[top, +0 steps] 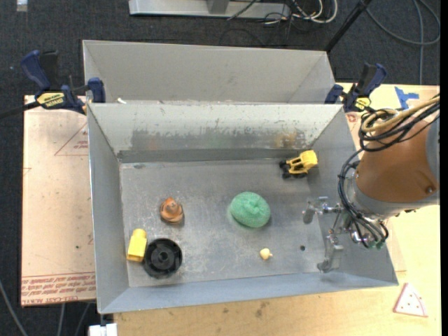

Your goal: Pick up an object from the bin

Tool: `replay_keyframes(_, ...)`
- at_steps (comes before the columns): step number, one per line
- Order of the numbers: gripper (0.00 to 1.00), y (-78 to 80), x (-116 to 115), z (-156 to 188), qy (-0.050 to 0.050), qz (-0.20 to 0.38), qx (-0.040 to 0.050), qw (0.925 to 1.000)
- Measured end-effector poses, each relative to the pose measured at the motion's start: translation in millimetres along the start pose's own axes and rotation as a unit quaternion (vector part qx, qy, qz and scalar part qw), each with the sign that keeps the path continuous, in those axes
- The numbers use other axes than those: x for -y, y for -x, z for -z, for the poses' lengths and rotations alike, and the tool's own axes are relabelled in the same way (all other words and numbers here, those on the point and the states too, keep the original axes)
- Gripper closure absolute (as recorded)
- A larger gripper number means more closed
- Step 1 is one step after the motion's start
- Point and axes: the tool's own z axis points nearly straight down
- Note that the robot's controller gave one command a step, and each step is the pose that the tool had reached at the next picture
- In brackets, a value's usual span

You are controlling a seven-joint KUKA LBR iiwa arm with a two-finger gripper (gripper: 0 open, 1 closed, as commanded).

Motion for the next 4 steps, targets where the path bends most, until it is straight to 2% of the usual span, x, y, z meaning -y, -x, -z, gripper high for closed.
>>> replay_keyframes(1, 0.0, 1.9, 0, 4, -0.001, 0.002, 0.0037, 1.0)
replay_keyframes(2, 0.0, 37.8, -46, -29, -0.002, 0.031, 0.0071, 0.9995)
replay_keyframes(3, 0.0, 52.7, -60, -50, 0.001, 0.024, 0.0056, 0.9997)
replay_keyframes(4, 0.0, 85.6, -72, -48, -0.001, 0.085, 0.0051, 0.9963)
